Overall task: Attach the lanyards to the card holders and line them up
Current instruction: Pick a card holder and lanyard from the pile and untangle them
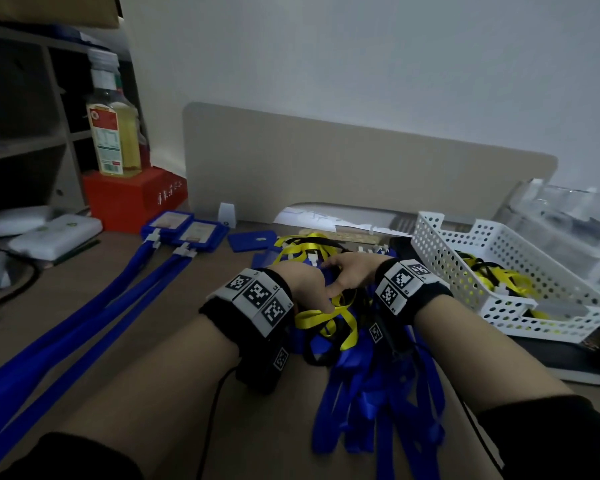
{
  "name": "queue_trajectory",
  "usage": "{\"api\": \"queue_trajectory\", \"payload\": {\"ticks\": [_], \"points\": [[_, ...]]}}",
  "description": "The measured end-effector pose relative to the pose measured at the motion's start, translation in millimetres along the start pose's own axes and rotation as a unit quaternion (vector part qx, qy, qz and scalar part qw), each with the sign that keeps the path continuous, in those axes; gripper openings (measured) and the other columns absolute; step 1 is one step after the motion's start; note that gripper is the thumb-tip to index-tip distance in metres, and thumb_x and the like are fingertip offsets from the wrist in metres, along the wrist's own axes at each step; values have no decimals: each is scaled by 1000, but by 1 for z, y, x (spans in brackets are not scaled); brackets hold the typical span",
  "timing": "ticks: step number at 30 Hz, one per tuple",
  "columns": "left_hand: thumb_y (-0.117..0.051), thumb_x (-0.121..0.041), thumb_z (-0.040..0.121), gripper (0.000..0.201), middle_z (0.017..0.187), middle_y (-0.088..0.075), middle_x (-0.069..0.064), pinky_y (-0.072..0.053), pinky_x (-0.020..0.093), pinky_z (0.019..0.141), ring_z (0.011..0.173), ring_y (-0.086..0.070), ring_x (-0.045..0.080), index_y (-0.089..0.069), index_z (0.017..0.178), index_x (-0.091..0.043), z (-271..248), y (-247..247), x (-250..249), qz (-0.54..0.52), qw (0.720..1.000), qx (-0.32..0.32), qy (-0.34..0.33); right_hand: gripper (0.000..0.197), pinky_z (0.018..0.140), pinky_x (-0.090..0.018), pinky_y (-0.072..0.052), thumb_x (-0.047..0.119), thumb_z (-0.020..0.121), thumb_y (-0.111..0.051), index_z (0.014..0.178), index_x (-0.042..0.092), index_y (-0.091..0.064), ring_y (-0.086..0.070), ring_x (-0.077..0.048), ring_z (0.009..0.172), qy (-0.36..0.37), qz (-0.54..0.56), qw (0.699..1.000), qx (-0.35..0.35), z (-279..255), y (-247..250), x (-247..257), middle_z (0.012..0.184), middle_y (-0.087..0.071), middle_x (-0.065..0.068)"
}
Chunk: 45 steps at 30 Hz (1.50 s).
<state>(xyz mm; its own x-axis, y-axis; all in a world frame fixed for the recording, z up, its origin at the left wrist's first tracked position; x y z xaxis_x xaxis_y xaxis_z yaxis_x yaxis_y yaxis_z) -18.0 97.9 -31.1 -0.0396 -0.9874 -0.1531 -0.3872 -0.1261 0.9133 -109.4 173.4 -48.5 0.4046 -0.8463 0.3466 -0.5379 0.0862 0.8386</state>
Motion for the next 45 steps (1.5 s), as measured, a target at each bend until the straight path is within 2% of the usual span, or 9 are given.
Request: {"api": "queue_trajectory", "payload": {"ticks": [6, 12, 19, 25, 27, 33, 37, 40, 45], "points": [[-52, -44, 92, 44, 103, -63, 7, -42, 26, 67, 85, -56, 20, -62, 116, -9, 1, 1, 4, -19, 1000, 3, 3, 84, 108, -36, -38, 17, 74, -81, 144, 2, -36, -46, -26, 126, -25, 19, 999, 3, 10, -1, 3, 145, -43, -13], [-52, -45, 92, 45, 88, -60, 3, -43, 29, 75, 83, -56, 19, -62, 118, -10, 2, -1, 5, -35, 999, 9, 5, 89, 111, -43, -35, 21, 73, -81, 146, 7, -31, -36, -30, 136, -37, -5, 999, 27, 12, 1, 5, 150, -35, -11], [-46, -44, 98, 36, 78, -57, -2, -43, 22, 52, 65, -57, 14, -60, 101, -10, -2, -1, 6, -80, 996, 48, 18, 16, 62, -21, -49, 15, 76, -80, 75, 13, -64, -63, -8, 65, -15, -2, 999, 43, 4, 4, 10, 60, -68, 10], [-44, -33, 99, 31, 103, -67, 1, -47, 25, 60, 70, -60, 14, -64, 93, -11, -6, 1, 14, -89, 996, 20, 22, 31, 91, -33, -48, 26, 73, -82, 94, 8, -67, -57, -19, 93, -24, 28, 996, -81, -5, 22, -1, 92, -64, 0], [-43, -32, 99, 34, 109, -71, 4, -48, 26, 65, 70, -60, 16, -64, 82, -12, -7, 2, 17, -79, 996, 13, 33, 21, 93, -35, -47, 20, 72, -83, 77, 13, -64, -56, -19, 93, -9, 71, 989, -130, -9, 27, -5, 84, -61, 1], [-38, -48, 99, 47, 101, -69, 8, -39, 23, 53, 60, -54, 12, -59, 84, -8, -13, 4, 20, -84, 994, -19, 73, 25, 64, -21, -48, -4, 82, -68, 71, 12, -52, -55, -14, 70, 23, 306, 928, -210, -26, 40, -11, 74, -57, -4], [-31, -65, 94, 63, 91, -73, 5, -43, 25, 61, 60, -56, 12, -61, 88, -10, -12, 12, 27, -104, 989, -65, 79, 12, 52, -21, -41, 1, 89, -60, 84, 12, -59, -52, -11, 67, 19, 380, 896, -229, -38, 46, -9, 77, -58, -3], [-34, -73, 87, 66, 66, -58, 0, -46, 34, 79, 67, -53, 17, -54, 65, -14, -11, 22, 37, -78, 981, -150, 97, 11, 43, -17, -32, 4, 90, -57, 90, 14, -62, -45, -9, 61, 22, 396, 880, -260, -45, 52, -6, 74, -56, 1], [-50, -64, 87, 50, 68, -52, 0, -35, 29, 57, 68, -54, 20, -54, 68, -18, -11, 37, 41, -228, 945, -232, 34, 18, 41, -17, -35, 4, 90, -53, 82, 16, -64, -55, -7, 52, 48, 522, 814, -251, -56, 53, 4, 71, -61, 1]]}}
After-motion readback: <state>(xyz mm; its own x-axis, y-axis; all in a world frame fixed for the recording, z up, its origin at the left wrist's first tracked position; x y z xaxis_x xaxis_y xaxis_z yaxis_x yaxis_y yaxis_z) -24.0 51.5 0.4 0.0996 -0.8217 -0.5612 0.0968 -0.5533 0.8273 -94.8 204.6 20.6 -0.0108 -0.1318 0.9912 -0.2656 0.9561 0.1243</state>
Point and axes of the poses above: each hand's wrist, its own z-axis towards the middle knuckle, its own y-axis out of the back of the hand, x = y × z, the point moved 5 cm from there along z, towards the middle knuckle
